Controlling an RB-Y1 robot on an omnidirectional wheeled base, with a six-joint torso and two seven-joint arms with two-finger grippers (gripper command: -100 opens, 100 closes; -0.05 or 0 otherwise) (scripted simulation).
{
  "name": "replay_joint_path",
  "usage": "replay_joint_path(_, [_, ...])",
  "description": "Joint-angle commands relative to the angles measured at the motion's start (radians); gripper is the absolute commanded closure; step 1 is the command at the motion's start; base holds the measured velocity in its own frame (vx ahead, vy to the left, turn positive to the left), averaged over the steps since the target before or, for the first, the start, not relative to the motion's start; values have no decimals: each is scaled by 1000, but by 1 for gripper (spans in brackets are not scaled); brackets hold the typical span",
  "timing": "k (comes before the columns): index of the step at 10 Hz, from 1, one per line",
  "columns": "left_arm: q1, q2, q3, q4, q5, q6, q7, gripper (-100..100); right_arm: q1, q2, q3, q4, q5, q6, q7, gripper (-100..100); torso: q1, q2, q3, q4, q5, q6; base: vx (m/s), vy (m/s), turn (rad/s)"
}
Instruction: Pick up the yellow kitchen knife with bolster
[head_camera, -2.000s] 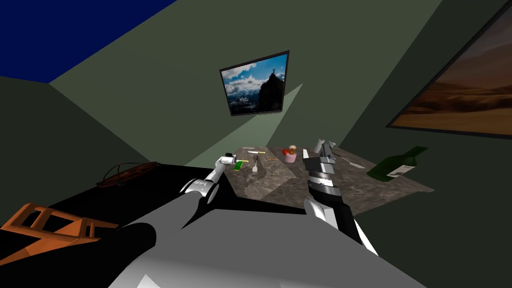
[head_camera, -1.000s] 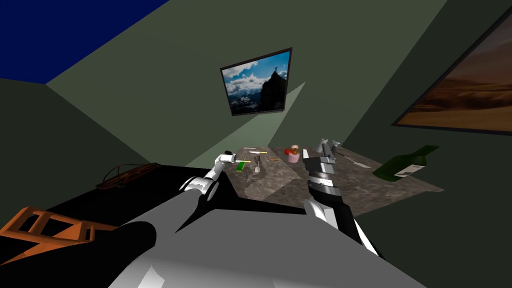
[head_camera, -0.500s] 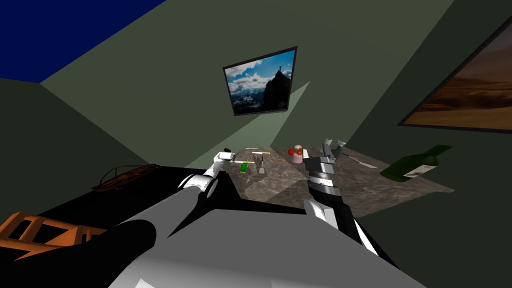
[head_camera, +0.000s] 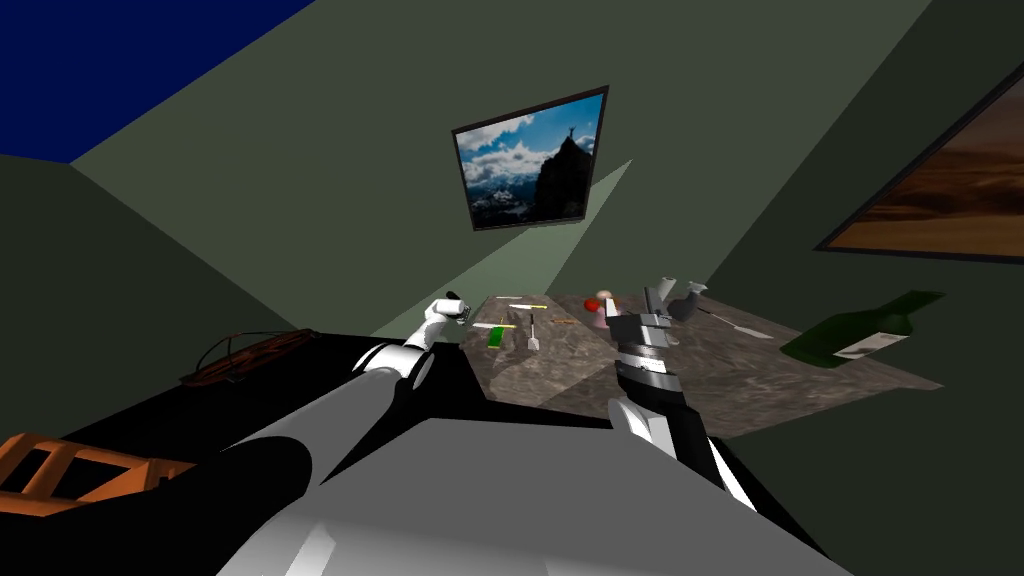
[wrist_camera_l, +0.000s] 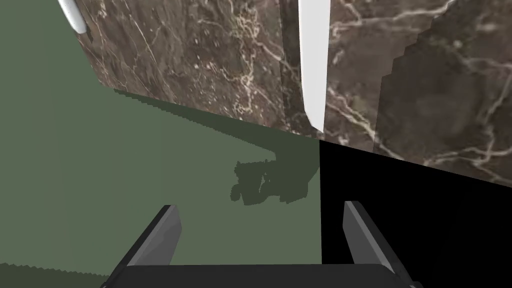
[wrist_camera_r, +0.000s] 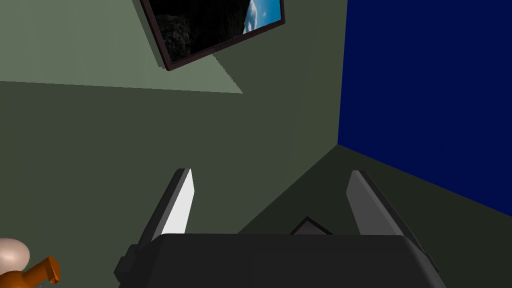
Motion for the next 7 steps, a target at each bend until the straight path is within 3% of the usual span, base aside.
replay_joint_path(1, [-11, 10, 0, 0, 12, 43, -13, -100, 0, 0, 0, 0, 0, 0, 0, 0, 0, 0, 0, 0, 0, 0, 29, 92, -1])
replay_joint_path(4, [-28, 23, -2, 4, 29, 110, -29, -100, 0, 0, 0, 0, 0, 0, 0, 0, -3, -1, -1, 0, -1, 0, 45, 68, -1])
replay_joint_path(7, [-39, 33, -5, 11, 42, 174, -34, -100, 0, 0, 0, 0, 0, 0, 0, 0, -7, -1, -1, 0, -1, 0, 45, 8, -12])
